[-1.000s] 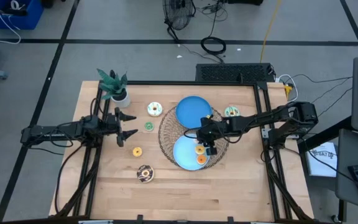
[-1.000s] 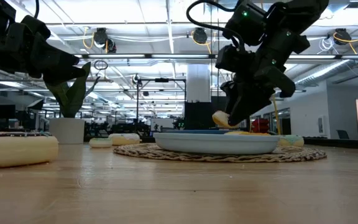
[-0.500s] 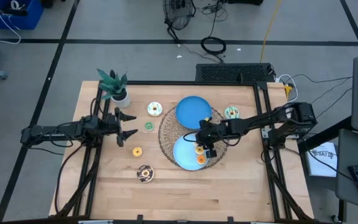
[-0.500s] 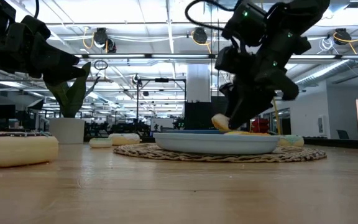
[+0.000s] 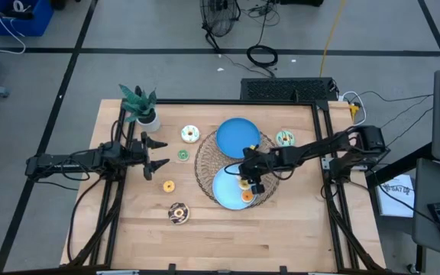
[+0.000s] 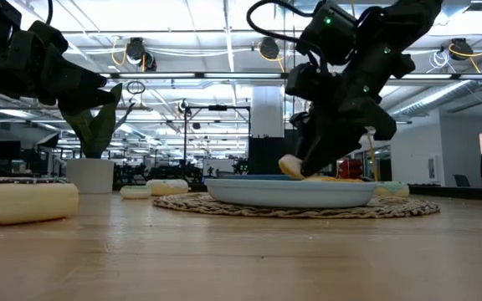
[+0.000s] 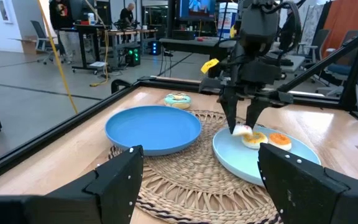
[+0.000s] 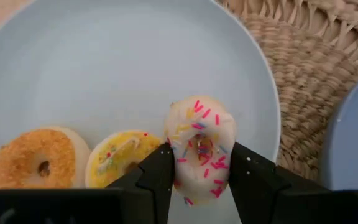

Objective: Pick & Place donuts
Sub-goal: Put the small white donut on the light blue plate

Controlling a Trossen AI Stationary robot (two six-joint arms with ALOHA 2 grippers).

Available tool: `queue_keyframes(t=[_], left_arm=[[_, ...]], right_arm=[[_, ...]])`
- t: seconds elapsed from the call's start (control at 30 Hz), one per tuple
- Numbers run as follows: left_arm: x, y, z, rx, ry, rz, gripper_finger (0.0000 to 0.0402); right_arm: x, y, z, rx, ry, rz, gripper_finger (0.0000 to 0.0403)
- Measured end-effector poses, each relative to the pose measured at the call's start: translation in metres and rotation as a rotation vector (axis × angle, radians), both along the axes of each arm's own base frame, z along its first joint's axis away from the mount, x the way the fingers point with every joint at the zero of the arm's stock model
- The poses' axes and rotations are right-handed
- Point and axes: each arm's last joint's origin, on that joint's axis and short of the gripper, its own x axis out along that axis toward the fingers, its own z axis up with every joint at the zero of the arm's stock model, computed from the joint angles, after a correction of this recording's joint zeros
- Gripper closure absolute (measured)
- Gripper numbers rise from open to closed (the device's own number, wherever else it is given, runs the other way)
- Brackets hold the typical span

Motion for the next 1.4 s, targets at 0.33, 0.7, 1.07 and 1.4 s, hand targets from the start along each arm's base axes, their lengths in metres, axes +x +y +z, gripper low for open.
queue_keyframes(t=[0.33, 0.7, 1.07, 1.4], left_arm=[[0.0000, 0.0000, 0.0001, 0.000, 0.000, 0.000, 0.0091], [0.0000, 0.0000, 0.0001, 0.000, -0.001, 0.000, 0.0091], [0.0000, 0.0000, 0.0001, 0.000, 0.000, 0.000, 0.0091], [0.0000, 0.0000, 0.0001, 0.000, 0.000, 0.000, 0.0091]], right_arm=[[-0.0019, 0.0000, 0.0045, 0.011, -0.006, -0.013, 0.0275], [-0.0025, 0.0000, 0.0035, 0.011, 0.004, -0.014, 0.0275], [-0.0025, -0.0001, 0.0036, 0.013, 0.005, -0.021, 0.0234], [-0.0025, -0.0017, 0.0036, -0.028, 0.003, -0.054, 0.0177]])
